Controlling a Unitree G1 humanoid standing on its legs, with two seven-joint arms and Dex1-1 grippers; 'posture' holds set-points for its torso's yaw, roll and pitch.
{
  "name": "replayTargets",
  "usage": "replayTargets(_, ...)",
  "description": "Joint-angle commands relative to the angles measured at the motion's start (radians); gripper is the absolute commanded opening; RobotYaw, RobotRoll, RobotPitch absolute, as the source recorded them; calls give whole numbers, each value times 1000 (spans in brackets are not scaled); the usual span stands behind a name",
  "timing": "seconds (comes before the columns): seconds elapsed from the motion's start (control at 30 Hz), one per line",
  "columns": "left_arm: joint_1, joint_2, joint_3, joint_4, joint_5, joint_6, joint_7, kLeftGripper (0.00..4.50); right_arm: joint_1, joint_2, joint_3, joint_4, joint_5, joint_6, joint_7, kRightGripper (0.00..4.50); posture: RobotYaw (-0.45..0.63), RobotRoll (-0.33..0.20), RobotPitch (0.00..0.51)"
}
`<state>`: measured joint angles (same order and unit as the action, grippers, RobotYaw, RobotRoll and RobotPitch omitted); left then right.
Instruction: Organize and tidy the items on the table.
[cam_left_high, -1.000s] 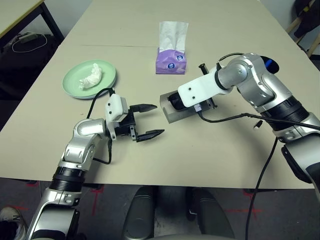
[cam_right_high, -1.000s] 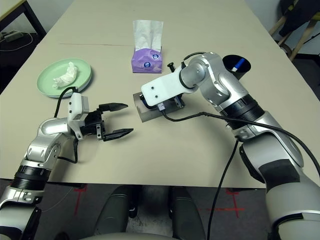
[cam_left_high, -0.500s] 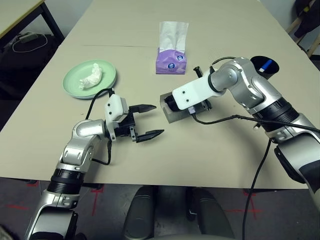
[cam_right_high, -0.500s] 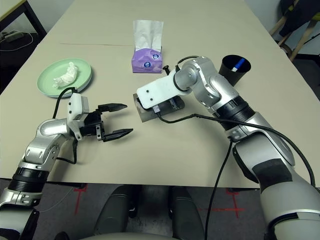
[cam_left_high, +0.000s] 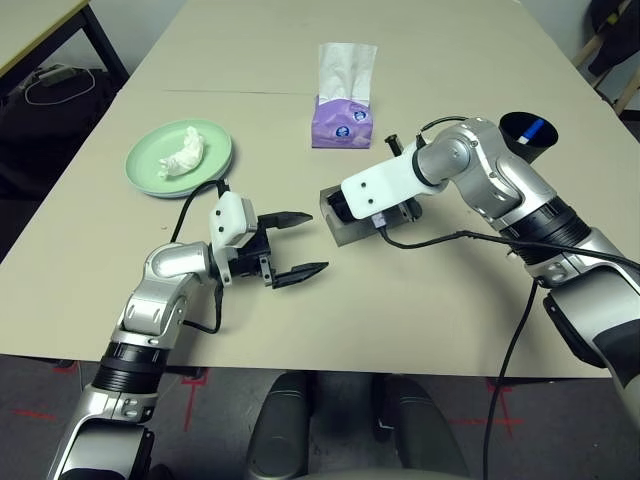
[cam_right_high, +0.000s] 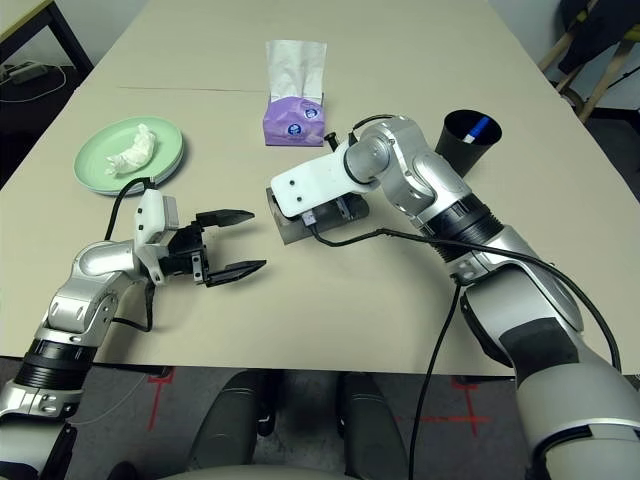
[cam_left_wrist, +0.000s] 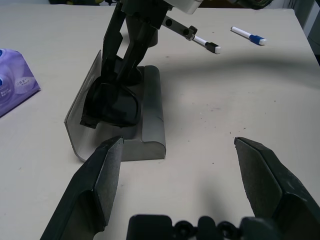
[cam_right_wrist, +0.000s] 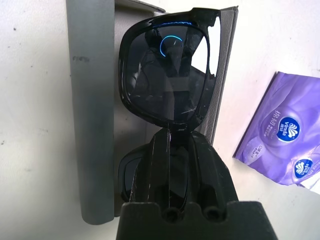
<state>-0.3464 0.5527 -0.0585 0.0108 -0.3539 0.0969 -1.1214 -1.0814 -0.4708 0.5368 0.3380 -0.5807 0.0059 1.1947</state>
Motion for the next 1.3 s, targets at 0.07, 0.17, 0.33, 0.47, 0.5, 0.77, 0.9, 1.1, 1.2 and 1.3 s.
replayTargets(0.07,11,7,-6,-28,0,4,1,4500,19,10,14,-1,-8,15,-13,366,192,0,171)
replayTargets(0.17,11,7,-6,-28,1,3,1,4500,28,9,15,-9,-13,20,-16,366,192,0,171)
replayTargets(0.33,9,7,-6,-30,1,6,3,4500,50,-9,22,-22,-29,9,-14,366,190,0,172)
replayTargets(0.47,8,8,-6,-29,0,6,1,4500,60,-17,23,-25,-36,0,-12,366,187,0,172)
replayTargets(0.5,8,8,-6,-28,0,6,1,4500,62,-18,23,-28,-36,-1,-10,366,187,0,172)
replayTargets(0.77,-4,6,-8,-18,2,6,-2,4500,67,-17,22,-41,-31,3,0,366,180,0,168)
replayTargets(0.9,-12,3,-9,-5,4,0,-5,4500,63,-14,19,-45,-31,11,-3,1418,169,0,161)
replayTargets(1.1,-31,0,-14,24,8,-10,-15,4500,52,-22,5,-63,-29,17,-11,3675,147,0,148)
replayTargets(1.2,-44,-2,-19,39,11,-15,-21,4500,47,-31,-7,-81,-24,22,-13,4473,142,0,146)
replayTargets(1.3,-59,-3,-22,61,14,-24,-30,4500,43,-48,-34,-123,-2,49,3,4473,122,0,137)
